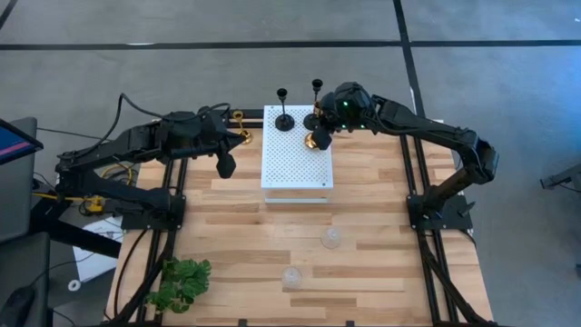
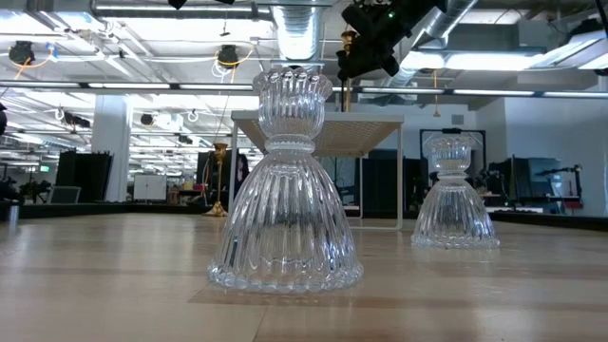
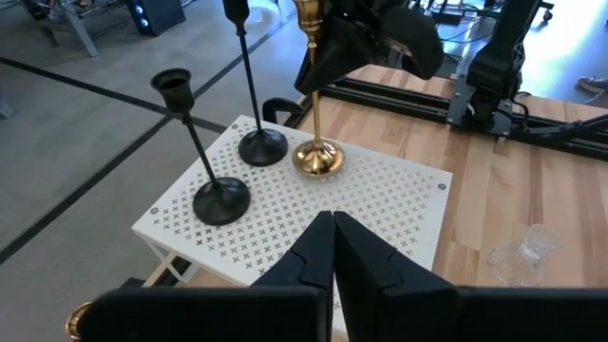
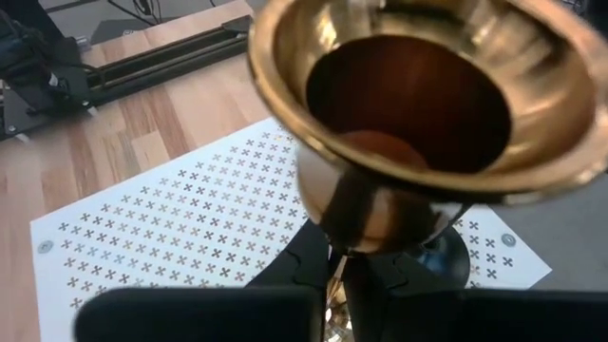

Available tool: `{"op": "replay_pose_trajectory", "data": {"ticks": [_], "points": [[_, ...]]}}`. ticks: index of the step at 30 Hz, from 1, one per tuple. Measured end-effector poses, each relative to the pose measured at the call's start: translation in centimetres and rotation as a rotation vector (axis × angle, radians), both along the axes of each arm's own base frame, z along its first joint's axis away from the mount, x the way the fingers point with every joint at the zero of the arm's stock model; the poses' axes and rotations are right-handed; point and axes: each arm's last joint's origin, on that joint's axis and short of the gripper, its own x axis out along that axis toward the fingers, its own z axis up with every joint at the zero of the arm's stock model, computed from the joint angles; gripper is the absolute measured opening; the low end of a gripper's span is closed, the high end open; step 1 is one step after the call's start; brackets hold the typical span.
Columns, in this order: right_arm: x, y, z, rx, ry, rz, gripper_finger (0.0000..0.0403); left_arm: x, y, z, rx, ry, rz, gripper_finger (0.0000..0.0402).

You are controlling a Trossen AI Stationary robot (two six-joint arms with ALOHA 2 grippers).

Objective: Pick & Place candle stick holders
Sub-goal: Put the right gold candle holder on the shelf

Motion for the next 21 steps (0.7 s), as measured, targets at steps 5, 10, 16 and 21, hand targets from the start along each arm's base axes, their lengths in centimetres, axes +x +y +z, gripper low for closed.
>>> {"op": "replay_pose_trajectory", "data": {"ticks": [5,10,16,21], "points": [[0.02,0.00,0.02,0.004,-0.006,-0.004,0.0039,0.00,0.00,0.00,0.000,0.000,0.000,0.0007],[0.02,0.00,0.02,0.004,-0.006,-0.004,0.0047,0.00,0.00,0.00,0.000,0.000,0.000,0.0008],[0.05,0.02,0.05,0.005,-0.009,-0.001,0.0049,0.00,0.00,0.00,0.000,0.000,0.000,0.0007],[0.09,0.09,0.05,0.012,-0.013,0.020,0.0063,0.00,0.00,0.00,-0.001,0.000,0.000,0.0008]]}}
